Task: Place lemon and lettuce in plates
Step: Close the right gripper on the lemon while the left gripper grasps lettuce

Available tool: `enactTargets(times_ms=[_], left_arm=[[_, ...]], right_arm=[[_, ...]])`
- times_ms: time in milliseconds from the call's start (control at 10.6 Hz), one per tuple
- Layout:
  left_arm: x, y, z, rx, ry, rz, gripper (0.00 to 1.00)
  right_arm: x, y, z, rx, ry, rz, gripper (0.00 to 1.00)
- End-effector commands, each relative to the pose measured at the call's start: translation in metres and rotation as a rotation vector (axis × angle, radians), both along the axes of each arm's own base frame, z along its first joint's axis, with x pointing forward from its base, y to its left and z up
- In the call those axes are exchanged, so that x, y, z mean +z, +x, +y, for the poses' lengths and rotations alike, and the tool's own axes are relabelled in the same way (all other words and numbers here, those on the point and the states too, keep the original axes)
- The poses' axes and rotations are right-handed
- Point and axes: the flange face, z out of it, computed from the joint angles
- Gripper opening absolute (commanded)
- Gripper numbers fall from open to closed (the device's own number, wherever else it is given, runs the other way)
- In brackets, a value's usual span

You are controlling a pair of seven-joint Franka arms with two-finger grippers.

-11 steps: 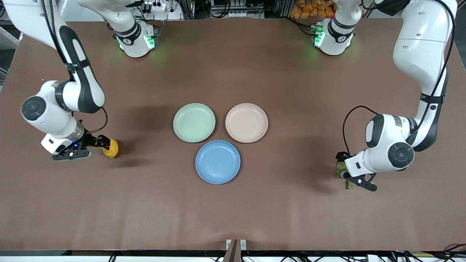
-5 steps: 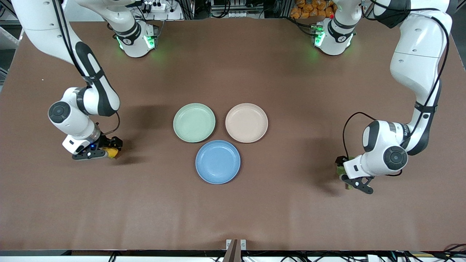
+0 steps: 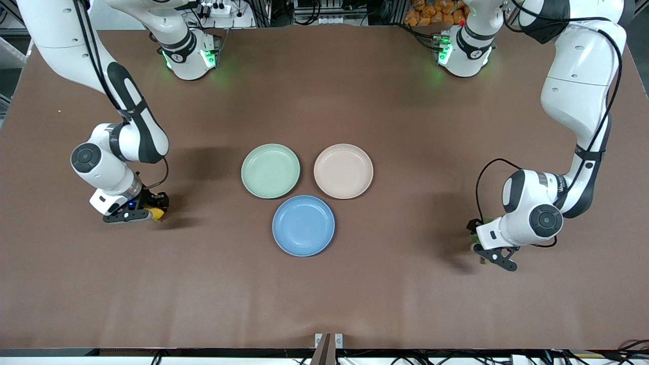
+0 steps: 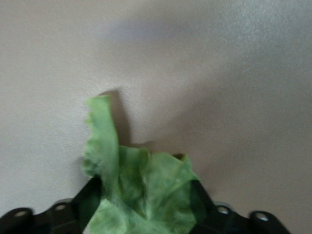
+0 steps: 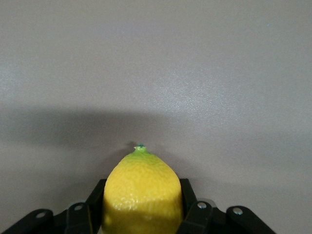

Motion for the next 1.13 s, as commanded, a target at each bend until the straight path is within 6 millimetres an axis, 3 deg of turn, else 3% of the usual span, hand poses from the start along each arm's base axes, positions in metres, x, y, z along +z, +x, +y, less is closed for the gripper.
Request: enactTargets(times_ms=[0,94,282,376,752,940,1034], left_arm=[[-0.004,0.002,0.0,0.008,0.014,-0.011,0.0],[-0.001,0.003,0.001,0.007,0.016,-0.015,0.0],[0.014,0.006,0.001,0.009,0.017,-0.035,0.0],[0.025,0.008,0.001,0.012,0.016,-0.047,0.0],[0.078,0.008,-0.014,0.103,-0.026,-0.052,0.0],[0.086,0.001,-0.043,0.19,-0.037,-0.055,0.0],[0.09,-0.008,-0.06,0.235,-0.045,-0.041,0.0]], right_arm=[[0.003,0.0,-0.004,-0.012,0.015,-0.005,0.0],[0.007,0.003,0.001,-0.006,0.021,-0.002,0.0],[0.038,0.015,0.016,-0.039,0.043,0.021,0.0],[0.052,0.023,0.037,-0.066,0.065,0.049,0.0],[0.094,0.049,0.157,-0.197,0.168,0.011,0.0],[0.097,0.046,0.211,-0.22,0.2,0.005,0.0],[0.094,0.047,0.248,-0.232,0.218,0.003,0.0]])
